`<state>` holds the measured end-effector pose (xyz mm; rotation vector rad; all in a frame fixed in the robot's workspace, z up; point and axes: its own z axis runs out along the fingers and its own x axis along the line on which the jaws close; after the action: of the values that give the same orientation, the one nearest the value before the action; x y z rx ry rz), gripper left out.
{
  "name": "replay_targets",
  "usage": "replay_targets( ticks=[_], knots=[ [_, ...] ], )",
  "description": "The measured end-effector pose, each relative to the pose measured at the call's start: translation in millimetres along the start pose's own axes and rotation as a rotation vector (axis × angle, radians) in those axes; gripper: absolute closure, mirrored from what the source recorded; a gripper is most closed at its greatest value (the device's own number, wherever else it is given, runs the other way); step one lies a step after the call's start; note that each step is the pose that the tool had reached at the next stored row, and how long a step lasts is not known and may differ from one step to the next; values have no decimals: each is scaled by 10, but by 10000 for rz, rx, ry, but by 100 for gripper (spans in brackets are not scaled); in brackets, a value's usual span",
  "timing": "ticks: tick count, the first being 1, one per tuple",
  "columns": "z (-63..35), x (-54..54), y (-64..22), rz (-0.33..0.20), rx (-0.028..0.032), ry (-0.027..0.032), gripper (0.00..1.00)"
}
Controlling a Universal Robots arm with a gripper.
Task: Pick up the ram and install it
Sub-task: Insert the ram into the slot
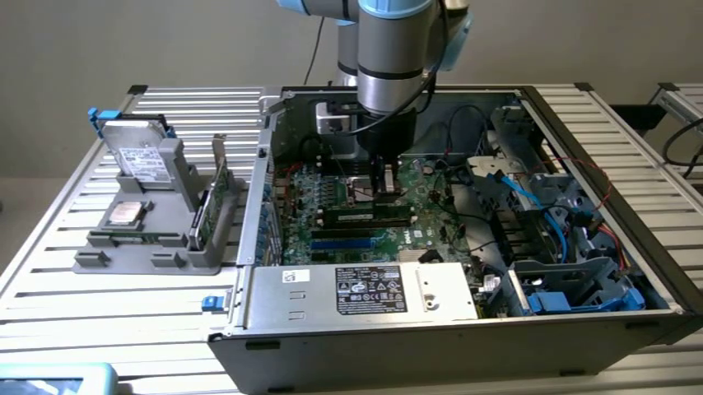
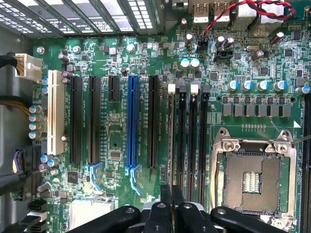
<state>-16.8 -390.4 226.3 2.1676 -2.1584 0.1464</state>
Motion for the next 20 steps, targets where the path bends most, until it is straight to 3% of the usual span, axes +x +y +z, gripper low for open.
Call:
replay_targets(
  ticks=[20],
  knots=[
    [7,4,3,3,24,14,87]
  ],
)
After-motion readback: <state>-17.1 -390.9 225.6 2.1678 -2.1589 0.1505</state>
